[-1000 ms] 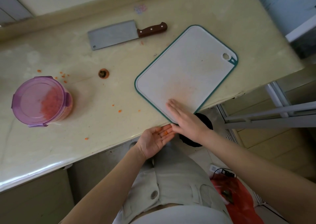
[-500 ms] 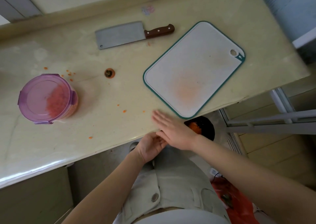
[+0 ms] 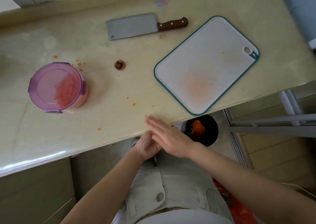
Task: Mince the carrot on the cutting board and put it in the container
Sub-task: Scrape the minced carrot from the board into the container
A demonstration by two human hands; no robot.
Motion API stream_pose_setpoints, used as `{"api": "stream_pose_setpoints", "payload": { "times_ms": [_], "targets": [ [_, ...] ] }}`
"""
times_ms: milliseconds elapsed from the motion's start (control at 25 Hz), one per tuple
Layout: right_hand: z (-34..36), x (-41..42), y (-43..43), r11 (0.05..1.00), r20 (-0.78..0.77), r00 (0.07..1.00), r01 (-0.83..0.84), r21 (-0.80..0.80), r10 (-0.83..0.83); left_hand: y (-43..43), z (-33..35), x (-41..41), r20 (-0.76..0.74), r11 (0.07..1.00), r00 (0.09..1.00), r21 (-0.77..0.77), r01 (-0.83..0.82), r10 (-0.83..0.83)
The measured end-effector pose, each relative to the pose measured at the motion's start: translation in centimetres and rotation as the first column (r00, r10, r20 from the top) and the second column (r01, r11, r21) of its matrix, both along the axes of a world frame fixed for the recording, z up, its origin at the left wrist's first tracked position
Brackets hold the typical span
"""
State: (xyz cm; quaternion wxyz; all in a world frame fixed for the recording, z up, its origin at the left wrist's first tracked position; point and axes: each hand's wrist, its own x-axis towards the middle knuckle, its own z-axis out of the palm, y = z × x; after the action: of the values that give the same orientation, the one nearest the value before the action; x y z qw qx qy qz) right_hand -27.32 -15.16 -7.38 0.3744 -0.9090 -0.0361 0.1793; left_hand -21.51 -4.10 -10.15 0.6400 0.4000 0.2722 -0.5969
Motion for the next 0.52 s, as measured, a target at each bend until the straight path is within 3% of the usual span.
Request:
{"api": "stream_pose_setpoints", "payload": {
  "times_ms": [120,200,280,400,520],
  "targets": [
    [-0.6,3.9,-2.1,0.967,-0.019,0.974,0.221,-0.129,-0.225,0.8,-0.6,0.5,-0.111,0.998,0.993,-0.037,-0.049,0.044],
    [-1.5,5.1,-2.3,0.938,-0.037,0.98,0.178,-0.298,-0.198,1.8,-1.2,0.8,-0.132,0.997,0.989,-0.039,-0.065,0.059],
    [-1.7,4.1,-0.6,0.94,-0.009,0.999,0.035,-0.339,-0.04,2.8,-1.7,0.8,-0.114,0.995,0.99,-0.039,-0.087,0.082],
    [-1.1,0.8,2.6,0.96,0.027,0.972,-0.226,-0.166,0.234,3.7,-1.8,0.8,-0.068,0.994,0.993,-0.035,-0.103,0.101],
    [-0.1,3.7,1.7,0.994,0.068,0.992,-0.108,-0.026,0.109,3.8,-1.7,1.0,-0.091,0.994,0.992,-0.052,-0.098,0.093]
  ]
}}
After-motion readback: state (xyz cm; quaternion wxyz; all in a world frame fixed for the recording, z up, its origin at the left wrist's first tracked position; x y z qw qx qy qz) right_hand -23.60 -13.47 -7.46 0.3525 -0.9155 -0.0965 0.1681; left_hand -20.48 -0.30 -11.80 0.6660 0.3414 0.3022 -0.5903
